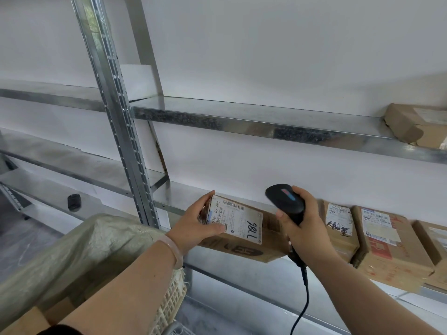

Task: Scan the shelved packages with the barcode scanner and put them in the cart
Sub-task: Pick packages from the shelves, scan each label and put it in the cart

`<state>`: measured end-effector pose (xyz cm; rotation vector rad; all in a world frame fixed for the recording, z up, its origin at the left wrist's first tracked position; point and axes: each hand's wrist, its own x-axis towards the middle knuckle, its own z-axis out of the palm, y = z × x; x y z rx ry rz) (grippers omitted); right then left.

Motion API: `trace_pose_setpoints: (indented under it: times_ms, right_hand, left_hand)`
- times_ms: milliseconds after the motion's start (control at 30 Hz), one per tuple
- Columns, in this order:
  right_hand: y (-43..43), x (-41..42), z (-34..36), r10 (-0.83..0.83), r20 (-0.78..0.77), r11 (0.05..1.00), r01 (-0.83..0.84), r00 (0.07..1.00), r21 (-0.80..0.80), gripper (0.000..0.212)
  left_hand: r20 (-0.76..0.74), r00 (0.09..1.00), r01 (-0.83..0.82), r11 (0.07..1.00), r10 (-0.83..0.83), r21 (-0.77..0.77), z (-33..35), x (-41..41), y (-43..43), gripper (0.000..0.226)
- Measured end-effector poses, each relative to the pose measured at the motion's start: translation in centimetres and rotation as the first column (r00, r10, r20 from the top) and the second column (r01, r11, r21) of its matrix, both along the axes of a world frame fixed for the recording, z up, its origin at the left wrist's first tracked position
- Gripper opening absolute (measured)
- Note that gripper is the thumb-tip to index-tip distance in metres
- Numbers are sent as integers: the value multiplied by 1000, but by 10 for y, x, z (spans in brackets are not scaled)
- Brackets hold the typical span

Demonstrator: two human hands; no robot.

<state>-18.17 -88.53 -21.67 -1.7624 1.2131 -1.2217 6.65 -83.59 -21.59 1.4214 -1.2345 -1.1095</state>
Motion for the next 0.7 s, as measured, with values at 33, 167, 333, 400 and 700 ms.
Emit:
trace_pose_setpoints:
  times_ms: [33,167,333,400,700]
  right_hand:
    - [0,2,1,56,-58,998,-56,997,9,57]
    - [-1,10,0,170,-176,985,-164,970,47,59]
    - [-4,11,4,193,-159,981,-187,968,57,56]
    - [-6,10,6,207,-131,978,-200,969,63,55]
    - [-7,13,2,233,-60,972,-232,971,25,55]
  left_hand:
    - [12,1000,7,1000,-7,4,2,0,-1,82]
    - [89,996,10,1000,-11,14,8,5,-7,89]
    - [117,993,28,1000,-29,15,11,12,-11,88]
    - [114,993,18,1000,-20,11,11,12,-12,85]
    - [163,967,-160,966,195,-204,20,10,-20,49]
